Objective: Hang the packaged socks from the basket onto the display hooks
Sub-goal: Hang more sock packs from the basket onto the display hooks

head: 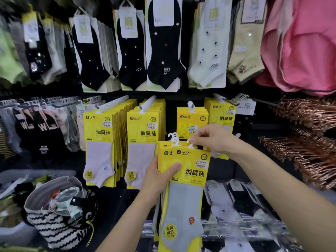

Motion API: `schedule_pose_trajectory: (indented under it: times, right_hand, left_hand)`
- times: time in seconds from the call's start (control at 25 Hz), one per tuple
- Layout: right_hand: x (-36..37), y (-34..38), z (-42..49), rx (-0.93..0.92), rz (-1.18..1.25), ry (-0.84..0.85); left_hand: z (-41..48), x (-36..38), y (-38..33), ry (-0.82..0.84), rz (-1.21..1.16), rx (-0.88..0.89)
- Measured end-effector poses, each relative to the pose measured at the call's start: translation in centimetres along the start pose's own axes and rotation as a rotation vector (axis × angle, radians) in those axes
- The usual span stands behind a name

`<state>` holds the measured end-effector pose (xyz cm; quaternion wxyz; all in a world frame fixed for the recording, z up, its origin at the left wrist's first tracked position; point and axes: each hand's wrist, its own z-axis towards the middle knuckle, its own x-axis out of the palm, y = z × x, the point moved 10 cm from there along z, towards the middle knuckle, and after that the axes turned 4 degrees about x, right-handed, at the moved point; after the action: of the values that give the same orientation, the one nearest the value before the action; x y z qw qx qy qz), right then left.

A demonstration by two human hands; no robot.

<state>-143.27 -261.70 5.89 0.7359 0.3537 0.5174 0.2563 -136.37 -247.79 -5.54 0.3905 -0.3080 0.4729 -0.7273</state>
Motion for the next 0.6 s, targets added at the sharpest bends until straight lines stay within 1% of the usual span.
schedule_pose_trajectory:
  times: [0.12, 0.24, 0.32, 0.48, 0.6]
  right_hand:
    - [-0.2, 0.0, 0.0, -0.031, -0.06, -0.078]
    - [-0.3, -0.3, 0.1, -0.026, -0.134, -0.088]
    - [-0.6, -0.4, 0.2, -0.018, -0.097, -0.123]
    - [-1.0, -1.5, -0.4, 0.023, 0.086, -0.201]
    - [-0.8, -2.9, -0.9, 0.084, 0.041, -0.222]
  left_hand:
    - [0.0, 0.0, 0.1, -0.016, -0.03, -0.013]
    - [-0.1, 0.3, 0.3, -0.01, -0.056, -0.022]
    - [0.0, 0.3, 0.1, -0.011, -0.066, -0.013]
    - [0.8, -0.1, -1.1, -0.039, -0.058, 0.036]
    - [1.7, 0.1, -2.1, -0.041, -0.017, 0.068]
